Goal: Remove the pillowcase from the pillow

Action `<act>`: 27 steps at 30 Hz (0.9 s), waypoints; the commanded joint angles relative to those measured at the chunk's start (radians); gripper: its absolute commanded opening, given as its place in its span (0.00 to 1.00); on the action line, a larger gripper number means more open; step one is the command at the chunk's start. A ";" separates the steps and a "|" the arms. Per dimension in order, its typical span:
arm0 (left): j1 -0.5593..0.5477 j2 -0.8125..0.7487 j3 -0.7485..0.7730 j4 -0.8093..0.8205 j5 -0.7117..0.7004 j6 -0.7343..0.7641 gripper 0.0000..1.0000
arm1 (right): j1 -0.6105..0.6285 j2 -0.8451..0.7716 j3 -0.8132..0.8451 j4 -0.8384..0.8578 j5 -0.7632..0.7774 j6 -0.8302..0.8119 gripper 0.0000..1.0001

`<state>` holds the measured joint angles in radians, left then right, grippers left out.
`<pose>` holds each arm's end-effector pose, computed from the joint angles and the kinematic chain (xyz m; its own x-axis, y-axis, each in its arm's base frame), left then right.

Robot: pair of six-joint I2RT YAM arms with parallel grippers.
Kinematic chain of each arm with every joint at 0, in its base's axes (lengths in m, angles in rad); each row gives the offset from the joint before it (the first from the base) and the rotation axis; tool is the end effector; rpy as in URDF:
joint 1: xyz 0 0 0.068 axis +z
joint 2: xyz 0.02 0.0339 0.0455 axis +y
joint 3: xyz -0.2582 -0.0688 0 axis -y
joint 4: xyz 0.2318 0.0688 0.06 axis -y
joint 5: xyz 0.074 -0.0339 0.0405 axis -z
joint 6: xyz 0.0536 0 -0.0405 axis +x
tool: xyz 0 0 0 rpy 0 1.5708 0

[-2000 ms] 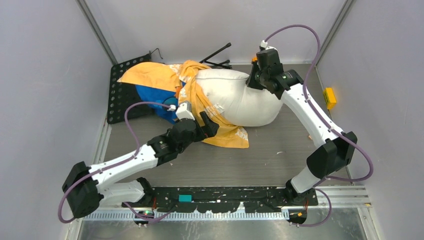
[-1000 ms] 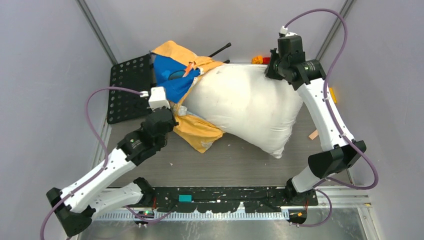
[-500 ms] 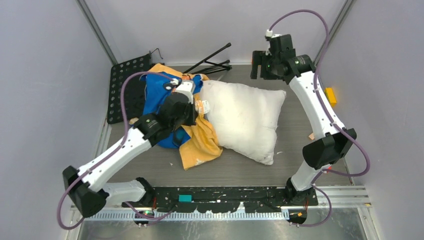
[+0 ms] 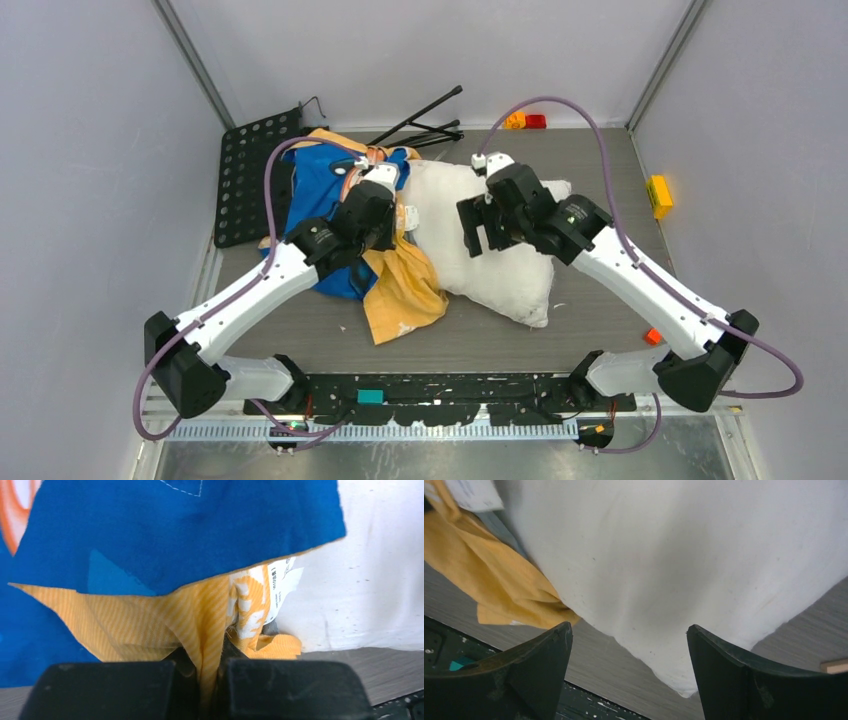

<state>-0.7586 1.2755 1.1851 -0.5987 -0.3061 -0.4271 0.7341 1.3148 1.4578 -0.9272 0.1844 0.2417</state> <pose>0.2127 -0.1793 0.3198 -0.6218 0.0452 -0.7819 0.2522 0.9567 -0.1453 0.2035 0.1704 0.3662 -0.6437 -0.2639 -0.7184 -0.4203 0.9063 0.0437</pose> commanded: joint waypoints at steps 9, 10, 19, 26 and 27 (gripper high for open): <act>0.000 -0.077 0.006 -0.081 -0.204 0.029 0.00 | 0.008 0.009 -0.373 0.209 0.241 0.158 0.90; 0.000 -0.081 -0.007 -0.072 -0.207 0.021 0.00 | -0.001 0.021 -0.384 0.227 0.249 0.171 0.87; 0.164 -0.150 -0.057 -0.075 -0.177 -0.075 0.00 | -0.272 -0.192 -0.485 0.337 0.235 0.238 0.00; 0.359 -0.208 -0.038 -0.044 -0.157 -0.048 0.00 | -0.403 -0.347 -0.487 0.343 0.136 0.253 0.00; 0.360 -0.198 -0.025 -0.027 -0.127 -0.036 0.00 | -0.403 -0.339 -0.478 0.338 0.094 0.258 0.00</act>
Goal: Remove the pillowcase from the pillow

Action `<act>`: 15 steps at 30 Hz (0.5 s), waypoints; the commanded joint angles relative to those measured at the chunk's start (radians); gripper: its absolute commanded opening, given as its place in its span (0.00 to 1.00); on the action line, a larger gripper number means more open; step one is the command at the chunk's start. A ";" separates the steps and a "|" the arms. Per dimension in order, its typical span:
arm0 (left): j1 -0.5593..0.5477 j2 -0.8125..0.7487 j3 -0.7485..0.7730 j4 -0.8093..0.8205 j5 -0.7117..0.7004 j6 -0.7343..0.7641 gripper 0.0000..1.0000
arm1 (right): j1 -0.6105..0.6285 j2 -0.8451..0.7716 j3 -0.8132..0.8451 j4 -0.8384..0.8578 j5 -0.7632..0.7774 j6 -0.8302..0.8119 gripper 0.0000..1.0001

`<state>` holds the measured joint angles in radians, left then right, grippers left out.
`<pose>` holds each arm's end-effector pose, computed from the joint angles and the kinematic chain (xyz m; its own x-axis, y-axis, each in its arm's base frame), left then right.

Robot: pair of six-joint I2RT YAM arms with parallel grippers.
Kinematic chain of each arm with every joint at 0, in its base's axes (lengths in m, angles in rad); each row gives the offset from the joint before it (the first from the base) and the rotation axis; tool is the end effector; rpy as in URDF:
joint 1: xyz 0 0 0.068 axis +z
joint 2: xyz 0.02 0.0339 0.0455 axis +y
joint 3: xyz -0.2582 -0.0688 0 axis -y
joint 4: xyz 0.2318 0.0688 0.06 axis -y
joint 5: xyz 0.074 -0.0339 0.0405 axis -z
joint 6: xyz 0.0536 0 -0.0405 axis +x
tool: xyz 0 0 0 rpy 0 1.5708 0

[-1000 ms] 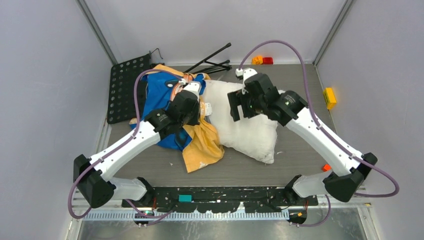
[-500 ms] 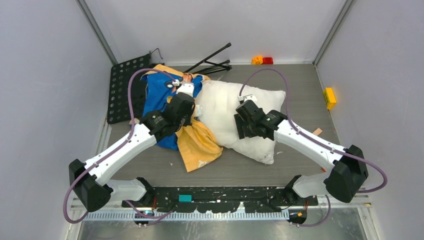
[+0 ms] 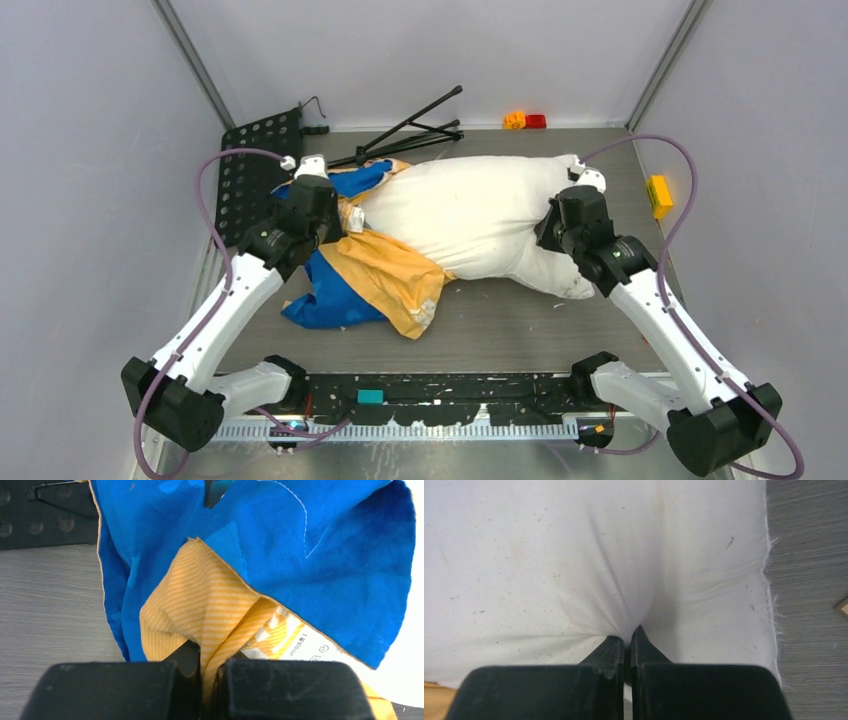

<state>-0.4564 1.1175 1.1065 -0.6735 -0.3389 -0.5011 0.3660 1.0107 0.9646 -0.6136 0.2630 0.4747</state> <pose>0.2196 -0.0880 0.3243 -0.5864 -0.2168 -0.7805 -0.1109 0.9759 -0.1878 0.2072 0.0645 0.3044 -0.5793 0.2506 -0.7756 0.1248 0.9676 0.2194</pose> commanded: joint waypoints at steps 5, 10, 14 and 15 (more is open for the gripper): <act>0.058 0.068 0.149 0.033 0.087 0.063 0.18 | -0.035 -0.002 0.047 0.042 -0.109 0.057 0.00; -0.008 0.114 0.289 -0.129 0.275 -0.007 0.97 | -0.032 0.021 0.080 0.080 -0.204 0.108 0.00; -0.221 0.070 0.294 -0.191 0.226 -0.097 1.00 | -0.021 0.053 0.111 0.095 -0.236 0.123 0.00; -0.281 0.049 0.277 -0.188 0.197 -0.131 1.00 | -0.017 0.058 0.113 0.101 -0.236 0.126 0.00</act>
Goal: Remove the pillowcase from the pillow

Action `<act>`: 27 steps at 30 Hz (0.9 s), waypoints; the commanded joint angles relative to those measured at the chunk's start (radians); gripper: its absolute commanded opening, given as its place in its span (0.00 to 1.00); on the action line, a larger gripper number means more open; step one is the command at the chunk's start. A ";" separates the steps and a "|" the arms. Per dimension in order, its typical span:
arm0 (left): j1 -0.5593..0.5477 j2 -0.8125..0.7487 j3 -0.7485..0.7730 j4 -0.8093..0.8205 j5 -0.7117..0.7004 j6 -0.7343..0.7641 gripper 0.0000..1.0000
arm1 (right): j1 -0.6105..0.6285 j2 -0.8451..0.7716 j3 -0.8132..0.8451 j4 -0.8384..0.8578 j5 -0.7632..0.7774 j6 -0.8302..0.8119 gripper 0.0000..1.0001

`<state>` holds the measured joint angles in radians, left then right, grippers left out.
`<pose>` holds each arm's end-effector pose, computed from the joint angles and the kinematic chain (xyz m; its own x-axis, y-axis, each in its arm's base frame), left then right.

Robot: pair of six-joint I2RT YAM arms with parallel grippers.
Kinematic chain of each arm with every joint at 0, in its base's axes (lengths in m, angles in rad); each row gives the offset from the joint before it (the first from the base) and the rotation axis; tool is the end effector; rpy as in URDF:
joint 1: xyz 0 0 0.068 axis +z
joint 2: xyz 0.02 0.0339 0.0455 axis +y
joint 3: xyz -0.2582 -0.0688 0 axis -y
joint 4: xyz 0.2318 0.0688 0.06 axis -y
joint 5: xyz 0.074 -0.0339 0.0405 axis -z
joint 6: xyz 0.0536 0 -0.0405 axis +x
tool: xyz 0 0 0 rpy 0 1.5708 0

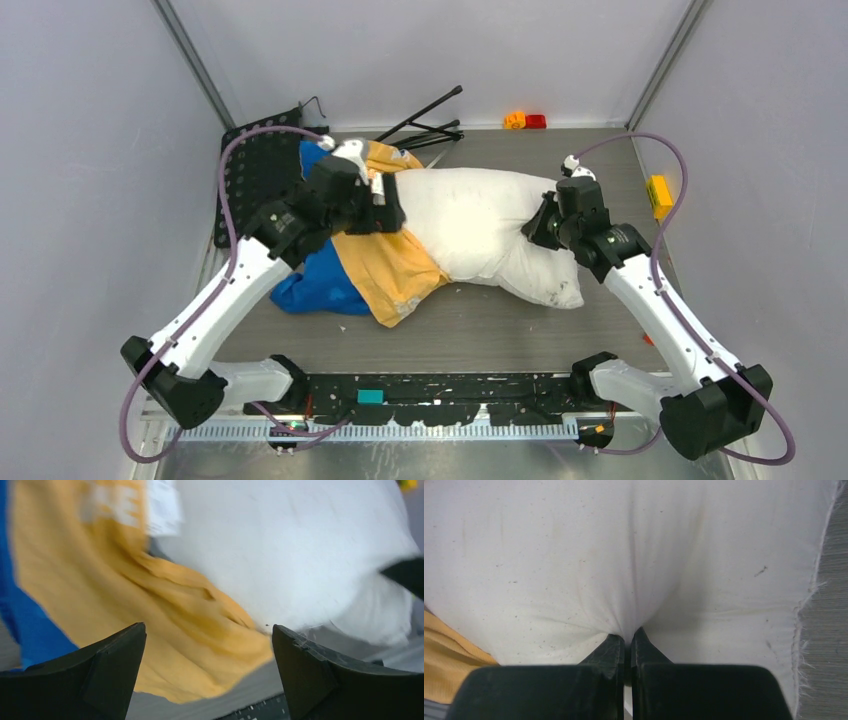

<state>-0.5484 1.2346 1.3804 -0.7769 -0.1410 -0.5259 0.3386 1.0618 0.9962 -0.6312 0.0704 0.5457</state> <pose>0.2241 -0.1281 0.3753 -0.6460 -0.1878 -0.7399 0.1099 0.9363 -0.3336 0.2155 0.0719 0.3018 -0.6630 0.3154 -0.6789 0.0744 0.9302 0.3594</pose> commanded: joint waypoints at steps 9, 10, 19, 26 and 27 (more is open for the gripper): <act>-0.525 -0.155 -0.228 0.046 -0.270 -0.479 1.00 | 0.042 0.020 0.071 0.161 -0.053 0.094 0.00; -0.542 -0.149 -0.251 0.047 -0.317 -0.571 1.00 | 0.050 0.020 0.073 0.162 -0.056 0.095 0.00; -0.570 -0.044 -0.289 0.052 -0.435 -0.895 1.00 | 0.086 0.001 0.080 0.118 -0.027 0.086 0.00; -0.528 0.065 -0.218 -0.125 -0.575 -0.973 0.94 | 0.086 -0.024 0.068 0.100 -0.003 0.074 0.00; -0.511 0.075 -0.229 -0.111 -0.556 -0.962 0.93 | 0.086 -0.027 0.068 0.096 0.001 0.073 0.00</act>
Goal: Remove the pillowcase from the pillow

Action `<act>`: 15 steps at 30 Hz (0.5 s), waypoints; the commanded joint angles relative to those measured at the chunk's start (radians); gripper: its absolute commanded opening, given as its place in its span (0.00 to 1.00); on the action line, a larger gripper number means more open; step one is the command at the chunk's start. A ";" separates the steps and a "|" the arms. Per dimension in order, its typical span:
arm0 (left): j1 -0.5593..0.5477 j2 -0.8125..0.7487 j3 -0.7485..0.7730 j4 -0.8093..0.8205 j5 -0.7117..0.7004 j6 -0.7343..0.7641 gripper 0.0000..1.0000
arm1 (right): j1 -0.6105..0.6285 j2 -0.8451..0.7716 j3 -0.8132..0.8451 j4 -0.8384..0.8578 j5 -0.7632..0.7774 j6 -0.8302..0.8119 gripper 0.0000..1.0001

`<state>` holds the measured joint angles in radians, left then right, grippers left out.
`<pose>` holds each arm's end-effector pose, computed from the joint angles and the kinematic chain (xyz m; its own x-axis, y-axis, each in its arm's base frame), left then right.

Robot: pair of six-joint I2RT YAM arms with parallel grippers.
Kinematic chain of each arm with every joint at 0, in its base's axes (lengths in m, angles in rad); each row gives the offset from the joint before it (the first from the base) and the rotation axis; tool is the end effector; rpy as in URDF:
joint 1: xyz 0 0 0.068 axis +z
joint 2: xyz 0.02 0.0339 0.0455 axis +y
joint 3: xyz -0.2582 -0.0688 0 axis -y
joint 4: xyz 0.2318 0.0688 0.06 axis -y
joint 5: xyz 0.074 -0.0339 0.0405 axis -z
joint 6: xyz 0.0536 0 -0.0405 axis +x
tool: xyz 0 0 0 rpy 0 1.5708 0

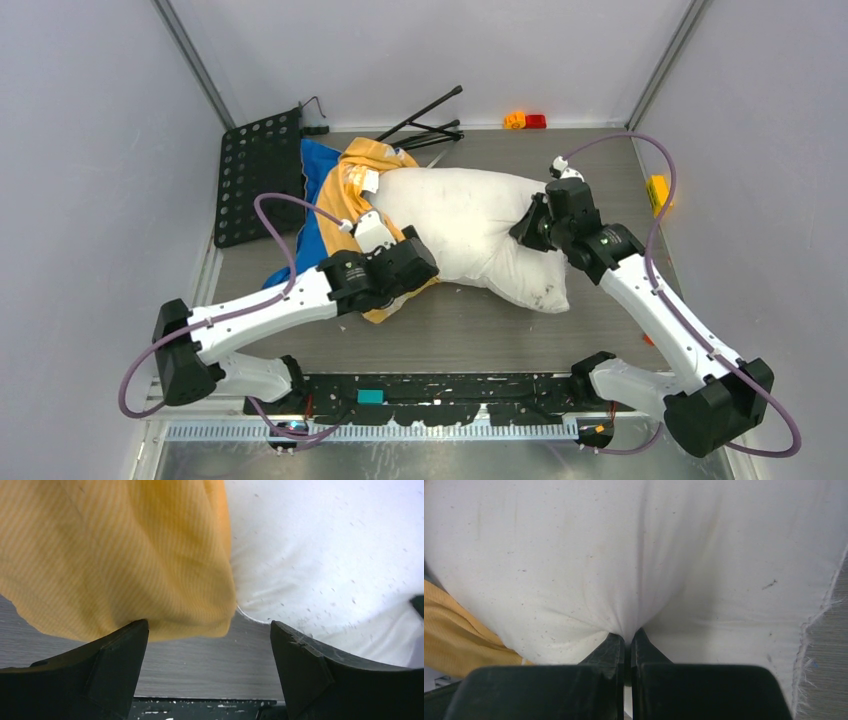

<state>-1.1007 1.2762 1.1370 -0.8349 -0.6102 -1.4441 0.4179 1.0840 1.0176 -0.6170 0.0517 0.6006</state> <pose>0.1403 -0.2082 0.2903 -0.6274 -0.5598 -0.5412 -0.2978 0.8147 -0.4975 0.2144 0.0922 0.3057 -0.6845 0.3136 -0.6582 0.0220 0.9112 0.4113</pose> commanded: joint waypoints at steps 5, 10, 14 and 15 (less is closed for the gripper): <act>0.096 0.038 -0.095 0.048 0.004 0.001 0.69 | 0.006 -0.070 0.034 0.072 0.032 0.018 0.00; 0.111 -0.042 -0.173 -0.015 -0.066 0.043 0.25 | 0.006 -0.085 0.035 0.015 0.125 -0.007 0.00; 0.198 -0.115 -0.169 -0.158 -0.126 0.188 0.13 | 0.005 -0.075 0.069 -0.087 0.276 -0.056 0.00; 0.230 -0.141 -0.175 -0.194 -0.143 0.209 0.11 | 0.002 -0.077 0.076 -0.106 0.338 -0.067 0.00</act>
<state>-0.9661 1.2404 0.9607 -0.8474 -0.6109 -1.3689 0.4324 1.0473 1.0183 -0.6910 0.1307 0.5823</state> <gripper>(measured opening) 0.143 0.048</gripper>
